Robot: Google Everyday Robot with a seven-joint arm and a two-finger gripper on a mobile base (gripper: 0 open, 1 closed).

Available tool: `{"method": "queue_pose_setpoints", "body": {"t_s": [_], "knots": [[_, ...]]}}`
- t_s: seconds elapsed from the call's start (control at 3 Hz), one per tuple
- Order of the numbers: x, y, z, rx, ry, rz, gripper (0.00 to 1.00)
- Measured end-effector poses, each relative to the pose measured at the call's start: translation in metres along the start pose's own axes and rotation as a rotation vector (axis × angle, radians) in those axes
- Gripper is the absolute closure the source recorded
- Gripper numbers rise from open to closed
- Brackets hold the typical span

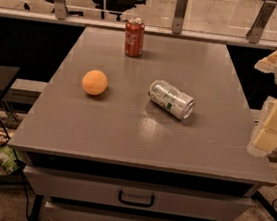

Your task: Pick 7up can

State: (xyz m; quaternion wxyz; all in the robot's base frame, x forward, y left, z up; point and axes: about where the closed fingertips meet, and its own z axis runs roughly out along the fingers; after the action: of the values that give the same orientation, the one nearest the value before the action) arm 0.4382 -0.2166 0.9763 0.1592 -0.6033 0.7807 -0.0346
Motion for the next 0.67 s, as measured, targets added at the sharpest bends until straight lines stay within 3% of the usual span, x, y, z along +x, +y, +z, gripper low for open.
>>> {"method": "queue_pose_setpoints", "body": {"t_s": [0.67], "knots": [[-0.02,-0.008,0.009,0.014,0.003,0.0,0.0]]}}
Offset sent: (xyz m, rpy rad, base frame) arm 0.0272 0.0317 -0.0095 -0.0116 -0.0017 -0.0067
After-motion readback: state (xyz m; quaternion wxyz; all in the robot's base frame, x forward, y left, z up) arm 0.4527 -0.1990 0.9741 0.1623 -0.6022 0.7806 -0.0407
